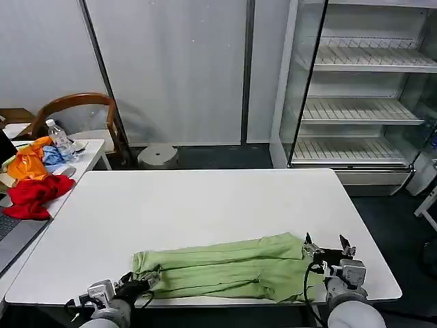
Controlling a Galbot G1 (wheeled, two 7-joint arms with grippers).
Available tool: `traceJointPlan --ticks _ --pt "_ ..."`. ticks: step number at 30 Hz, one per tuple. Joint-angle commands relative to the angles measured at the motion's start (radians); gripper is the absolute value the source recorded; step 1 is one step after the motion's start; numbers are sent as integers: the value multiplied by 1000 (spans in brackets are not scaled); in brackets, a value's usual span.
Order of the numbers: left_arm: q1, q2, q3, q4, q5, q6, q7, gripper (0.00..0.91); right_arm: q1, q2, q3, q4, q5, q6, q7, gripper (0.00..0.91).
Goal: Fold and organize the clothes.
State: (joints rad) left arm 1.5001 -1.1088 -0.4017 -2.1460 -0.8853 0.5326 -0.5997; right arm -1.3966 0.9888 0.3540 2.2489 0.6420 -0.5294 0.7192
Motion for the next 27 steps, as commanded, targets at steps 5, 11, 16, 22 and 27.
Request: traceJointPlan --ticks 5,11,16,22,27 --pt "-4 -7 15 63 38 -17 25 907 2 3 -2 -5 -10 6 -1 907" --pt "44 9 39 54 154 -49 78 907 5 12 -9 -11 -23 14 -3 907" --pt "60 11 73 68 200 -75 96 907 7 18 -16 -16 -30 21 -4 907" --pt "49 2 99 95 208 -85 94 10 4 20 -14 -14 -33 23 -5 907" --pt "49 -1 120 96 236 -94 91 10 0 16 -6 -10 -34 24 -4 907"
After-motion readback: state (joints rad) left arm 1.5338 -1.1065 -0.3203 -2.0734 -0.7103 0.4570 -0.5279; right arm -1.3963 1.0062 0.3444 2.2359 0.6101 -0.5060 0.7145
